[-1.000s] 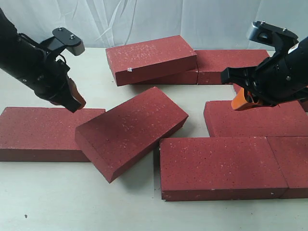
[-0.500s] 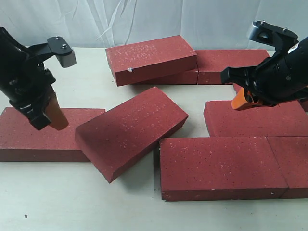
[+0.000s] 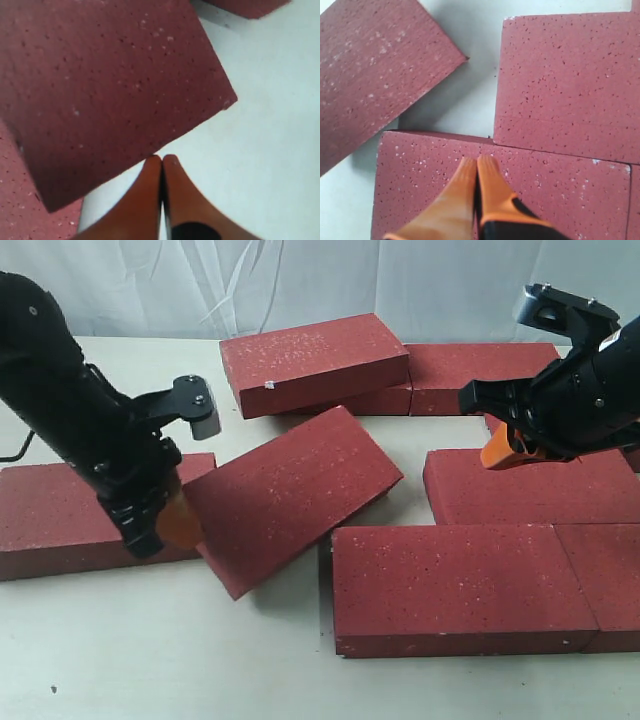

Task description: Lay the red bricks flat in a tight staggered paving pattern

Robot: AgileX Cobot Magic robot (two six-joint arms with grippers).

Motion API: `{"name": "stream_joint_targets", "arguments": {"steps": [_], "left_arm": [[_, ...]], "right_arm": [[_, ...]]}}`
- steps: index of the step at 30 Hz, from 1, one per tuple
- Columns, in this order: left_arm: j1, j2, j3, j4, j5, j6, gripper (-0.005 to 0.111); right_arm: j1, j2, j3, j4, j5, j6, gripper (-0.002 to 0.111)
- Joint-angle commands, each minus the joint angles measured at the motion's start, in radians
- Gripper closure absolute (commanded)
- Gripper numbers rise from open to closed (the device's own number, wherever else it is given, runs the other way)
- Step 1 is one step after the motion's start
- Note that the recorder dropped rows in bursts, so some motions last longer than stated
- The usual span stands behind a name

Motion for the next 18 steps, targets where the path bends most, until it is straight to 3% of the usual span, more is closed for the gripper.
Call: {"name": "stream_joint_targets", "arguments": {"steps": [1, 5, 12, 15, 18], "left_arm": [[-0.007, 0.007, -0.001, -0.132, -0.214, 0.004, 0.107], [-0.007, 0.007, -0.001, -0.209, -0.359, -0.002, 0.107], [-0.005, 0.007, -0.001, -0.183, -0.455, -0.086, 0.107], [-0.005, 0.007, -0.001, -0.110, -0.470, -0.170, 0.107], [-0.005, 0.007, -0.001, 0.068, -0.474, -0.349, 0.107]], "right_arm": [[-0.006, -0.011, 0.005, -0.002, -0.009, -0.007, 0.109], [-0.006, -0.011, 0.005, -0.002, -0.011, -0.007, 0.109], [-0.006, -0.011, 0.005, -0.002, -0.011, -0.007, 0.109], [-0.006, -0.011, 0.005, -0.002, -0.011, -0.007, 0.109], [-0.006, -0.011, 0.005, -0.002, -0.011, -0.007, 0.109]]}}
